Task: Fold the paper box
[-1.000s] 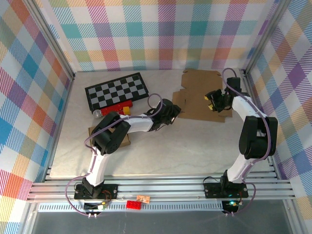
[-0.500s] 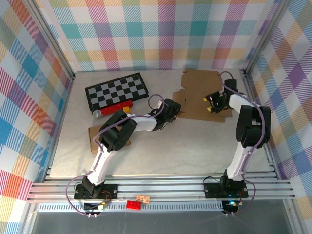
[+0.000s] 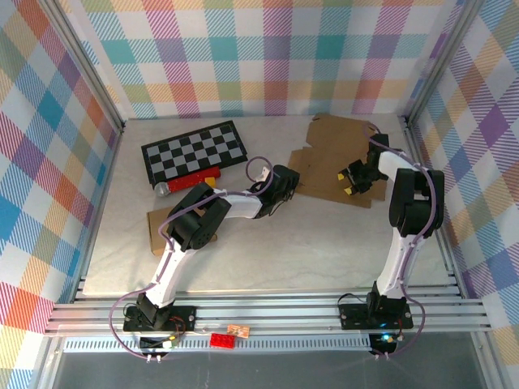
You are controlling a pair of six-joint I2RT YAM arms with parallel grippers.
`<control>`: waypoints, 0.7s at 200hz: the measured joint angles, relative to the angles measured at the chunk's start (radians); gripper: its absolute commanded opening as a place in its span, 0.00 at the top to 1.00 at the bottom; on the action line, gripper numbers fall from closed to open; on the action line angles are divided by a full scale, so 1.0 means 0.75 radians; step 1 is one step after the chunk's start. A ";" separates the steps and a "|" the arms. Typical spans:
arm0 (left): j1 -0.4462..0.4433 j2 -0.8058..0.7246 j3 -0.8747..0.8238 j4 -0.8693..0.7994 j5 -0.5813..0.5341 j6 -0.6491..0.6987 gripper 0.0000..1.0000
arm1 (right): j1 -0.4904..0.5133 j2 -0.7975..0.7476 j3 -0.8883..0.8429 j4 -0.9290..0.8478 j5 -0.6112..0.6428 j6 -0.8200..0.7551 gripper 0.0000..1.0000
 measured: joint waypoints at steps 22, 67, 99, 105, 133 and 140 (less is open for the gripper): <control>0.003 0.013 0.000 0.029 0.002 0.000 0.86 | 0.000 0.000 0.000 -0.019 -0.001 -0.024 0.58; 0.008 0.019 -0.012 0.055 0.001 0.009 1.00 | 0.000 0.000 0.002 -0.030 -0.001 -0.052 0.59; 0.008 0.019 -0.027 0.076 -0.005 0.011 1.00 | 0.013 -0.028 0.010 -0.040 0.001 -0.053 0.54; 0.008 0.019 -0.032 0.081 -0.008 0.011 1.00 | 0.017 -0.049 0.004 -0.034 0.001 -0.049 0.52; 0.008 0.013 -0.039 0.085 -0.014 -0.013 1.00 | 0.048 -0.282 -0.132 0.045 0.015 0.025 0.45; 0.008 0.005 -0.046 0.086 -0.019 -0.021 1.00 | 0.064 -0.370 -0.197 0.080 0.016 0.063 0.43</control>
